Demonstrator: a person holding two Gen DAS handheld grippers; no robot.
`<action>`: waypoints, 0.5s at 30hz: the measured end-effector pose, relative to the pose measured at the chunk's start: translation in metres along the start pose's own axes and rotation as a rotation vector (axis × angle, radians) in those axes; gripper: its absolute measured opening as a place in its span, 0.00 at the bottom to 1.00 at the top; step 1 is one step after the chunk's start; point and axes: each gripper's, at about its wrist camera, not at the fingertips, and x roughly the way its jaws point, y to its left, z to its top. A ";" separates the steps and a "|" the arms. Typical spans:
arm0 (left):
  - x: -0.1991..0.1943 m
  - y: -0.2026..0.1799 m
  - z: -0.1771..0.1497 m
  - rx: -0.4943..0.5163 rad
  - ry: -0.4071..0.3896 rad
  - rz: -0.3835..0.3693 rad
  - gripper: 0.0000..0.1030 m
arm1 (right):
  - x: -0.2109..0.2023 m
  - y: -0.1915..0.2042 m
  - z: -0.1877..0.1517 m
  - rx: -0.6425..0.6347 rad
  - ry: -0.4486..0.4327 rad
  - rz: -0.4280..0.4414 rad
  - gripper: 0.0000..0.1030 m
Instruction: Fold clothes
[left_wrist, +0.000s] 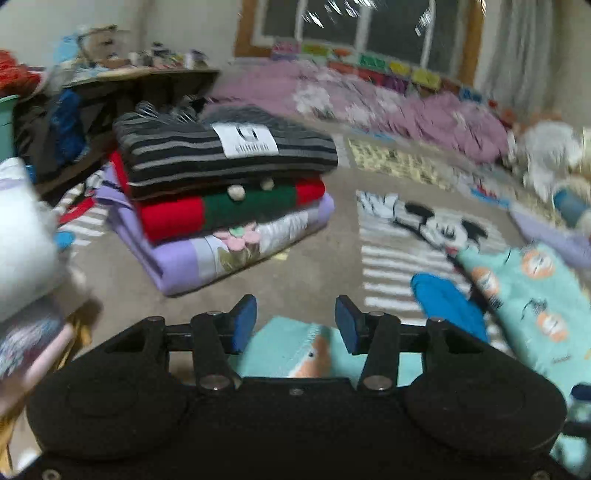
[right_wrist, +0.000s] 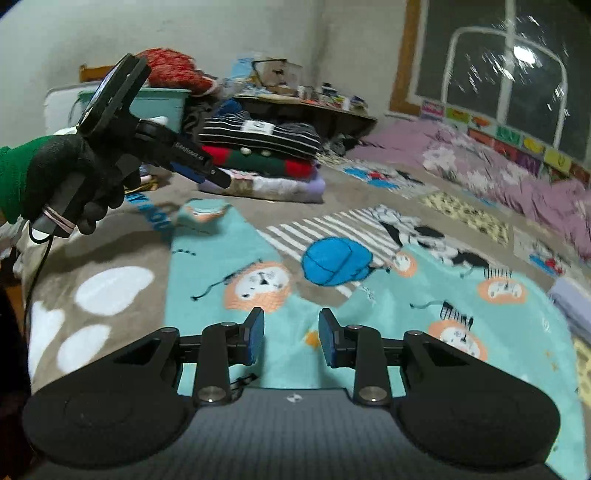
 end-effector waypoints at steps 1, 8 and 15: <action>0.007 0.005 -0.001 -0.006 0.006 -0.001 0.46 | 0.003 -0.004 -0.002 0.028 -0.002 0.007 0.32; 0.020 0.037 -0.019 -0.116 0.087 -0.129 0.47 | 0.023 -0.025 -0.018 0.183 0.004 0.013 0.32; 0.005 0.050 -0.025 -0.202 0.044 -0.178 0.05 | 0.024 -0.027 -0.029 0.225 -0.019 -0.019 0.32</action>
